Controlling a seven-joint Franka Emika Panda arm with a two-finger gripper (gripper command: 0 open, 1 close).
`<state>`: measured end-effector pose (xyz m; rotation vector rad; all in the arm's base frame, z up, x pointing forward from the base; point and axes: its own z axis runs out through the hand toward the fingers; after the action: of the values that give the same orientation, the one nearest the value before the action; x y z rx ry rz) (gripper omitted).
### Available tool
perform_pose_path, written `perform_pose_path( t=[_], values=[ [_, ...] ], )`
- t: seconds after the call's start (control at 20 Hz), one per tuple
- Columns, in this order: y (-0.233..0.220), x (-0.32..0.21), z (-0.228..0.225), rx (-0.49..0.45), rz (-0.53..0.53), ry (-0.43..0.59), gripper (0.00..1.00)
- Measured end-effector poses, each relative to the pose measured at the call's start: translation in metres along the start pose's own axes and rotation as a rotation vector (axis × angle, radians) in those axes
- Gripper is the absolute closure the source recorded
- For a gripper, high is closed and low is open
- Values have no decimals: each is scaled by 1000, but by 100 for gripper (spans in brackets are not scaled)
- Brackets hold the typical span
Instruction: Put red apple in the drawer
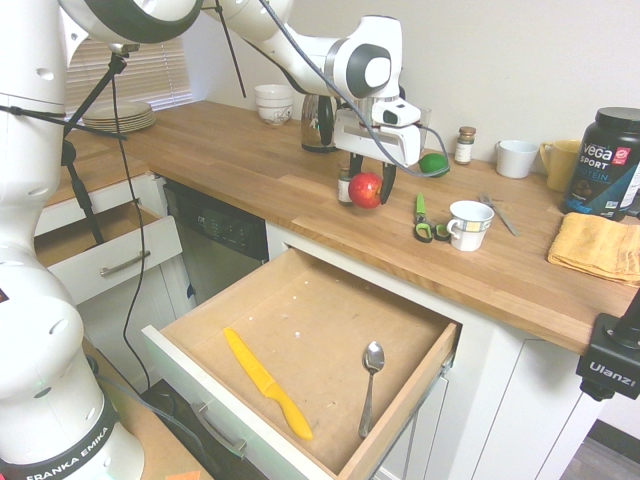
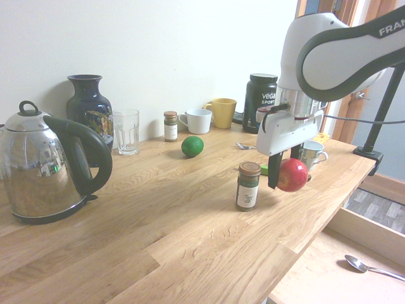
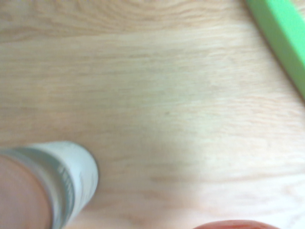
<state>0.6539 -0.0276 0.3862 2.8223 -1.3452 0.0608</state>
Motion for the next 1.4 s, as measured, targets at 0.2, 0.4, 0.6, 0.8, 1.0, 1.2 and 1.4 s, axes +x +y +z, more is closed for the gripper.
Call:
perform_pose_path(
  t=[0.2,0.4,0.6,0.8,1.0,1.2,1.4],
  values=[
    [24,-17,-16,2,-70,-7,100],
    [63,-43,-27,12,-116,-19,100],
    [104,-72,-16,21,-112,-26,100],
    [147,-94,26,21,-86,-44,100],
    [177,-114,76,13,-67,-57,100],
    [190,-121,130,14,-75,-48,100],
    [192,-121,185,-23,-74,-72,100]
  ],
)
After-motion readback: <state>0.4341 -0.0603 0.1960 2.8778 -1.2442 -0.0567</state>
